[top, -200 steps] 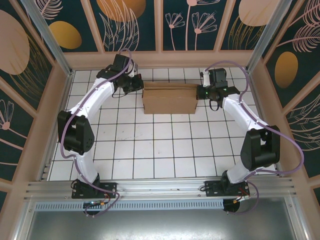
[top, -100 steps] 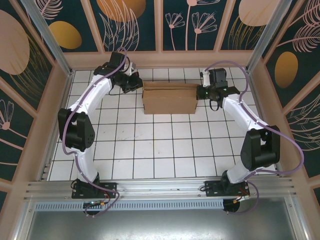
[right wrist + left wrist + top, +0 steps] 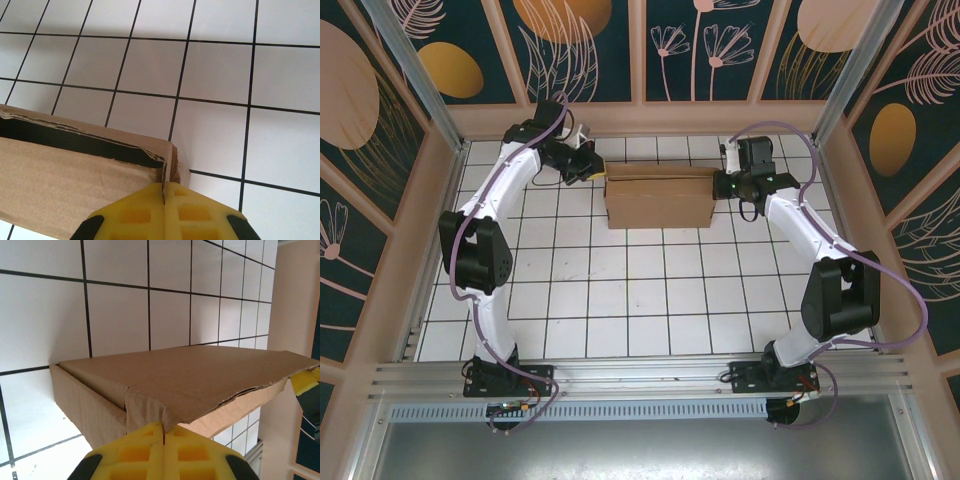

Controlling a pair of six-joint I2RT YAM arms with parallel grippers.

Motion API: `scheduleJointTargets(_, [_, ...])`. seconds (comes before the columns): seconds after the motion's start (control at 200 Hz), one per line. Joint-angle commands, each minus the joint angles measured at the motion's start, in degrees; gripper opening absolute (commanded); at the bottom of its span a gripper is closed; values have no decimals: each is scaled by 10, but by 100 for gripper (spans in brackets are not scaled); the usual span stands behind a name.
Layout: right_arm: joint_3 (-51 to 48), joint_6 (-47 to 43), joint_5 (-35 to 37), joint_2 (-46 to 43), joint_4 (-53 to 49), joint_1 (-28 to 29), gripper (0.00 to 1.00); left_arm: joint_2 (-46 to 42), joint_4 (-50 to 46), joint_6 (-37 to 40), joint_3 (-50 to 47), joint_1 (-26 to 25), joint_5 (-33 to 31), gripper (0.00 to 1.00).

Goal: Fold the paper box

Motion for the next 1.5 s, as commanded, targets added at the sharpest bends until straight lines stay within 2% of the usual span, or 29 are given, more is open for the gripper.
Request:
scheduleJointTargets(0.0, [-26, -10, -18, 4, -51, 13, 0, 9, 2, -34, -7, 1, 33, 0])
scheduleJointTargets(0.17, [-30, -11, -13, 4, -51, 20, 0, 33, 4, -59, 29, 7, 50, 0])
scheduleJointTargets(0.295, [-31, -12, -15, 4, -51, 19, 0, 71, -57, -46, 78, 11, 39, 0])
scheduleJointTargets(0.525, [-29, -22, -4, 5, -54, 20, 0, 61, -79, -10, 63, 11, -21, 0])
scheduleJointTargets(0.711, [-28, -18, -5, 14, -50, 20, 0, 41, -49, 10, 15, 12, -22, 0])
scheduleJointTargets(0.796, [-27, -15, -5, 17, -49, 19, 0, 19, -17, 13, -22, 11, -27, 0])
scheduleJointTargets(0.991, [-28, -11, -16, 16, -42, 21, 0, -62, 154, 25, -170, 1, -46, 0])
scheduleJointTargets(1.161, [-44, -8, -16, 11, -31, 21, 0, -101, 290, 29, -295, -2, -26, 0])
scheduleJointTargets(1.381, [-82, 2, -19, -1, 5, 20, 0, -112, 386, 39, -376, -6, -30, 0])
scheduleJointTargets(1.491, [-107, 2, -27, -14, 30, 20, 0, -123, 400, 56, -396, -8, -43, 0])
